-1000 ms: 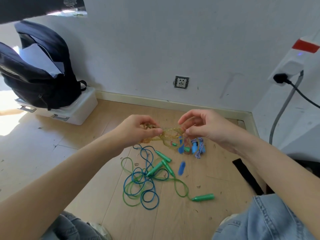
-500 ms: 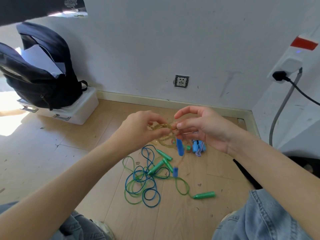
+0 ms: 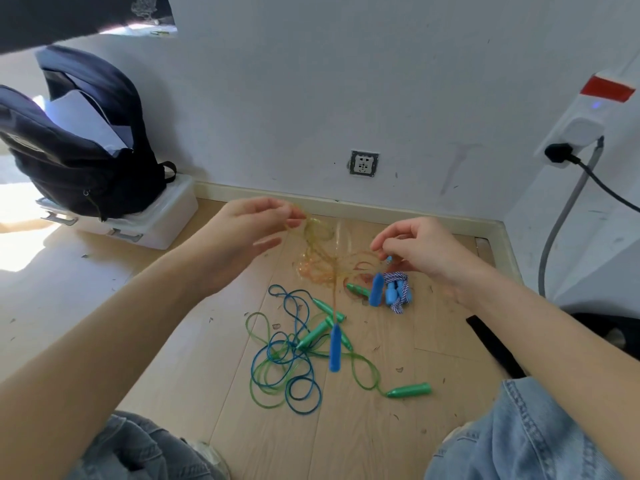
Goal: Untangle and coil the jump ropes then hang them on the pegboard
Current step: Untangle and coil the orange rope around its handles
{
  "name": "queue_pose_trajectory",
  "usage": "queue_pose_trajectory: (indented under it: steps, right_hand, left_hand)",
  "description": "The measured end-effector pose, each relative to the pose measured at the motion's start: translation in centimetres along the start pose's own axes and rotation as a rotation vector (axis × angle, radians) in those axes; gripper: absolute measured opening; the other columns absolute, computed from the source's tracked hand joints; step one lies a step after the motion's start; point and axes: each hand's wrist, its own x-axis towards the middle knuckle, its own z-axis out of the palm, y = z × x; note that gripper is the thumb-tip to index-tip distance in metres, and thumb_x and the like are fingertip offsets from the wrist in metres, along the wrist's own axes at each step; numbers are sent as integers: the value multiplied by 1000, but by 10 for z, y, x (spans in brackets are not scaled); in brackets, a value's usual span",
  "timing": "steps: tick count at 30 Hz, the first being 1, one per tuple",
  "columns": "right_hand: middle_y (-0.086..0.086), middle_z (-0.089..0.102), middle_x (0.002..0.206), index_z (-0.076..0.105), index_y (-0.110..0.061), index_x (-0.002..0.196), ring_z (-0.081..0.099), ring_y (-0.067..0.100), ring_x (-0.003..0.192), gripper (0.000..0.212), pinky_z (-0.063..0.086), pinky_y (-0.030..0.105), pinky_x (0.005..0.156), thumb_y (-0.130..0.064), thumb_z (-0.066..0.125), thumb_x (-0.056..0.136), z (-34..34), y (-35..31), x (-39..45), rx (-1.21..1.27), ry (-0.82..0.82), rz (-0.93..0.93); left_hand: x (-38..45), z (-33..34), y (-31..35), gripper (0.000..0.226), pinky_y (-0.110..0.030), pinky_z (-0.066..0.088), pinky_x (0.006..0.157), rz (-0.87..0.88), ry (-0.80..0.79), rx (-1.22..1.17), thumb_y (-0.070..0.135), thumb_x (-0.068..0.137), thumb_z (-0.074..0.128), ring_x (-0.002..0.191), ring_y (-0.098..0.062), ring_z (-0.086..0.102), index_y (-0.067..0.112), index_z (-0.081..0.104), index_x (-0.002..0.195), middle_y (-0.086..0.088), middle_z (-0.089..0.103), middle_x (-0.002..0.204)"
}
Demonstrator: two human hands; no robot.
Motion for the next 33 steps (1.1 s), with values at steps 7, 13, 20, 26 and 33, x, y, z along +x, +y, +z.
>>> queue_pose_trajectory:
  steps: [7, 13, 20, 26, 33]
  right_hand:
    - [7, 60, 67, 63, 0, 79, 60, 11, 52, 28, 56, 25, 55, 13, 40, 88, 3, -7, -2, 424, -168, 9]
    - [6, 60, 70, 62, 0, 84, 47, 7, 45, 28, 35, 15, 37, 15, 39, 87, 5, -10, 0, 501, -172, -15]
    - [10, 59, 69, 65, 2, 87, 46, 13, 49, 21, 35, 24, 43, 10, 46, 86, 5, -5, -1, 145, -167, 27]
    - [6, 63, 66, 70, -4, 79, 52, 4, 44, 13, 46, 18, 47, -16, 74, 76, 8, -5, -5, -137, -224, -16]
    - [2, 64, 79, 67, -21, 69, 54, 11, 71, 10, 46, 32, 73, -23, 73, 77, 10, -7, -8, -284, -73, -235]
  left_hand:
    - [2, 8, 4, 20, -24, 44, 65, -93, -14, -318, 21, 96, 41, 47, -8, 42, 11, 51, 81, 5, 41, 57]
    - [0, 31, -10, 27, -18, 29, 48, 162, -154, 908, 46, 77, 66, 54, -9, 38, 31, 67, 101, 4, 42, 63]
    - [2, 22, -9, 3, -20, 39, 61, 188, -104, 700, 28, 78, 70, 71, -2, 48, 28, 68, 81, 7, 52, 89]
    - [-2, 25, -9, 5, -17, 46, 76, 250, -148, 683, 22, 81, 68, 93, -7, 60, 25, 66, 85, 4, 66, 107]
    - [0, 28, -15, 15, -6, 38, 56, 272, -201, 906, 34, 84, 62, 61, 9, 51, 21, 64, 76, 16, 57, 66]
